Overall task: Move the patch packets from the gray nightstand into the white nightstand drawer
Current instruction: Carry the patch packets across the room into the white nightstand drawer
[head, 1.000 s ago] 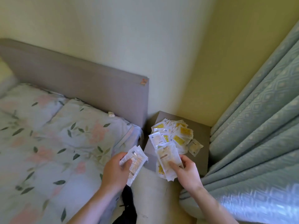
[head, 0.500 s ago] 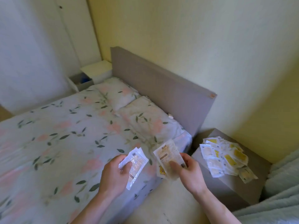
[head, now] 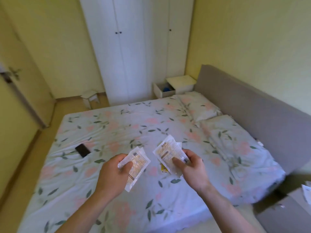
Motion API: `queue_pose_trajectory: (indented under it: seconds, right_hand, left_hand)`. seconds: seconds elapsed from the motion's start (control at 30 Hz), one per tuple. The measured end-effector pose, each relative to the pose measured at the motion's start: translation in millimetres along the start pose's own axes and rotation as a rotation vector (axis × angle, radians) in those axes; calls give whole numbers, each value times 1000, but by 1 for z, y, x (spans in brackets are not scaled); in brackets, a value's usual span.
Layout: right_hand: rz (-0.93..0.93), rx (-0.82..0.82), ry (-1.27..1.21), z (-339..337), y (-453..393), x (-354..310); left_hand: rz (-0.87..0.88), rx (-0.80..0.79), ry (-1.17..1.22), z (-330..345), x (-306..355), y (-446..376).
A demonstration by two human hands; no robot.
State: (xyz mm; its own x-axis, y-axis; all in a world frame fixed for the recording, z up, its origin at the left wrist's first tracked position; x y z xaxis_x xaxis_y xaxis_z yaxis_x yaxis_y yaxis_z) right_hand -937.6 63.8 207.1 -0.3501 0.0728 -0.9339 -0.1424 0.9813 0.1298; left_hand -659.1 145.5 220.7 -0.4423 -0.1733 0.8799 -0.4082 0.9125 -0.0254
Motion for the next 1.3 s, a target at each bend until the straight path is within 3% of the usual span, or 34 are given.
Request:
queue_pose_trajectory:
  seconds: [0.37, 0.6, 0.93, 1.13, 1.3]
  right_hand:
    - [-201, -252, 26, 253, -8, -138]
    - [-249, -365, -31, 443, -16, -209]
    - [-368, -531, -8, 700, 8, -323]
    - [-352, -453, -44, 801, 13, -355]
    - [-263, -275, -89, 839, 15, -355]
  left_hand:
    - [-69, 312, 102, -263, -90, -16]
    - [-183, 433, 101, -424, -171, -35]
    - [-191, 610, 143, -659, -264, -39]
    - [-140, 546, 145, -754, -321, -81]
    - [-91, 414, 106, -813, -354, -127]
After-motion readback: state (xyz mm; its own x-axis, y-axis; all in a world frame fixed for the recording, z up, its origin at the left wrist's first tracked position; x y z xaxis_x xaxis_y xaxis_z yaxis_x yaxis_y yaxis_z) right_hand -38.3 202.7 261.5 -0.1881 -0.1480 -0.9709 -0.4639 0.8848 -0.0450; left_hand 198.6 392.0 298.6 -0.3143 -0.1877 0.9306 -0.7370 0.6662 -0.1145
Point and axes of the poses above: each hand's wrist, its own y-axis away from the middle knuckle, its own z-axis out of the palm, x = y × z, the point moved 10 cm from there along -y, towards the middle knuckle, and after that the axes turned 8 degrees about y, right-handed, at the moved point
